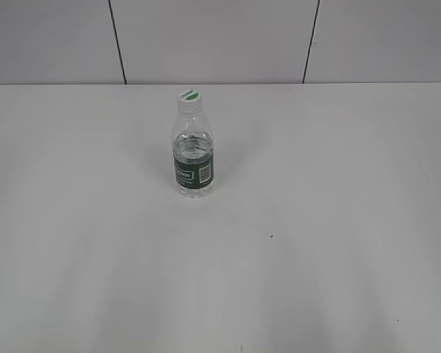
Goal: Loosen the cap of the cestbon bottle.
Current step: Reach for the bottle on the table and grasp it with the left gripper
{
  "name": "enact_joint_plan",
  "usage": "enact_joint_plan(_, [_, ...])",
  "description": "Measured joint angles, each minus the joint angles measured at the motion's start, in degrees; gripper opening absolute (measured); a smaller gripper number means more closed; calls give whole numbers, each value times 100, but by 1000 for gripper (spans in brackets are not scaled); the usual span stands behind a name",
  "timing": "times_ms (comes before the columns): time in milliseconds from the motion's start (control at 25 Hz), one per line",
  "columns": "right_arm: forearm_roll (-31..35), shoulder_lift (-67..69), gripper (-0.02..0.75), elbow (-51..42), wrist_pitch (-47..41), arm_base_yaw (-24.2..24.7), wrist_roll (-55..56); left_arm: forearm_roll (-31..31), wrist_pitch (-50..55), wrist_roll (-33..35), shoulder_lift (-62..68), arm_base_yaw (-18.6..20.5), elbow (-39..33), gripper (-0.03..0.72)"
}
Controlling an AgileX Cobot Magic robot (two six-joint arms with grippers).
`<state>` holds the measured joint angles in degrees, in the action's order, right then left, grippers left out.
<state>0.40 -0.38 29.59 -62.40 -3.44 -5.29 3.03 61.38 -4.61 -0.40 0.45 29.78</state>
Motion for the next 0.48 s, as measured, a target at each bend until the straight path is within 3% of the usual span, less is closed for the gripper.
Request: enact_joint_plan(480, [0,0,569,0,0,0,0,0,0,0,0,0,0,424])
